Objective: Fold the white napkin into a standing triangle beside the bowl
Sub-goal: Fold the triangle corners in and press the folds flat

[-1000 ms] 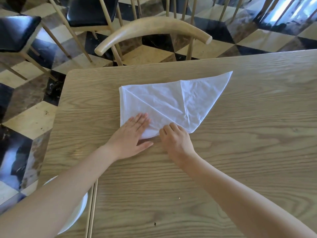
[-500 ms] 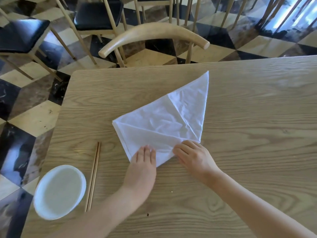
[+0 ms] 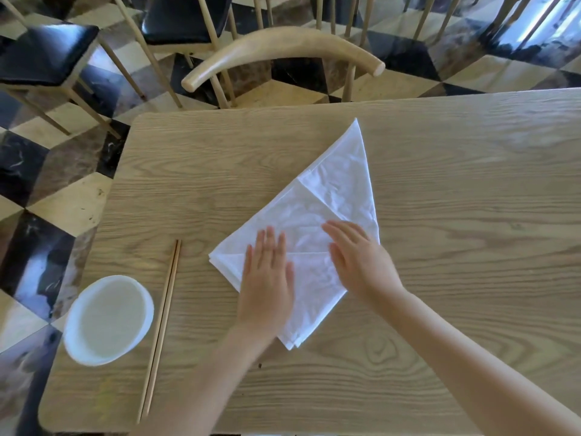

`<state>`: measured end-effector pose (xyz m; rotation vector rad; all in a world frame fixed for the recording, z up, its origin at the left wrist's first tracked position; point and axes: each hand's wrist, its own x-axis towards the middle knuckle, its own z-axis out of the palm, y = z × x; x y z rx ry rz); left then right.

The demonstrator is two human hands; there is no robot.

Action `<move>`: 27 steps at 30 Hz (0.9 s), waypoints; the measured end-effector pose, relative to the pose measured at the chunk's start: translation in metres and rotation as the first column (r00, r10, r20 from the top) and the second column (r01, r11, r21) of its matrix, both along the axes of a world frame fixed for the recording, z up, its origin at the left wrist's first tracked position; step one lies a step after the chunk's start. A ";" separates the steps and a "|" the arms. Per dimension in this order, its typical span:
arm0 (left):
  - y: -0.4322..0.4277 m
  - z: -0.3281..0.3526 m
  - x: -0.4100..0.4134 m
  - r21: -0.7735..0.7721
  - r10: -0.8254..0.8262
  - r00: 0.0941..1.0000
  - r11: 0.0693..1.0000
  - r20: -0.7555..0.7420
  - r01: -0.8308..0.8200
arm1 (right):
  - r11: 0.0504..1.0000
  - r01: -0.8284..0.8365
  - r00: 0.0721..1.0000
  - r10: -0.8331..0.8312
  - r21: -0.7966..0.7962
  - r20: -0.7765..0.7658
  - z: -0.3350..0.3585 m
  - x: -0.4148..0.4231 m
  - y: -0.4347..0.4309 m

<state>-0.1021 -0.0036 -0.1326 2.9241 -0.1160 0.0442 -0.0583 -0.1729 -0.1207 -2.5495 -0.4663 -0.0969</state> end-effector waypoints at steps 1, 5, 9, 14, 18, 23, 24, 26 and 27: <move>0.013 -0.007 0.014 0.015 0.027 1.000 1.000 -0.002 -0.027 | 0.997 -0.063 0.996 0.061 -0.040 -0.065 -0.005 0.005 0.016; 0.041 -0.033 0.029 0.085 0.035 0.997 0.996 -0.066 -0.030 | 0.928 -0.293 0.949 0.254 -0.231 -0.185 -0.033 0.024 0.052; 0.040 -0.036 0.027 0.084 0.055 0.998 0.995 -0.037 -0.052 | 0.900 -0.277 0.959 0.237 -0.336 -0.156 -0.041 0.056 0.039; 0.040 -0.037 0.027 0.096 0.064 0.998 0.994 -0.025 -0.061 | 0.911 -0.164 0.978 0.100 -0.379 -0.182 -0.042 0.108 0.013; 0.040 -0.038 0.028 0.102 0.057 0.998 0.993 -0.035 -0.053 | 0.911 -0.084 0.978 -0.001 -0.405 -0.206 -0.040 0.145 -0.013; 0.041 -0.037 0.027 0.097 0.047 0.998 0.994 -0.043 -0.042 | 0.898 -0.102 0.972 -0.001 -0.427 -0.234 -0.033 0.171 -0.025; 0.040 -0.036 0.027 0.088 0.041 0.999 0.995 -0.027 -0.038 | 0.899 -0.115 0.971 0.012 -0.422 -0.240 -0.033 0.172 -0.025; 0.039 -0.033 0.028 0.026 0.050 0.999 0.998 0.012 -0.050 | 0.931 -0.126 0.970 0.044 -0.342 -0.238 -0.032 0.170 -0.025; 0.038 -0.029 0.032 -0.007 0.070 0.997 0.998 0.033 -0.070 | 0.961 -0.112 0.974 0.056 -0.254 -0.218 -0.031 0.169 -0.025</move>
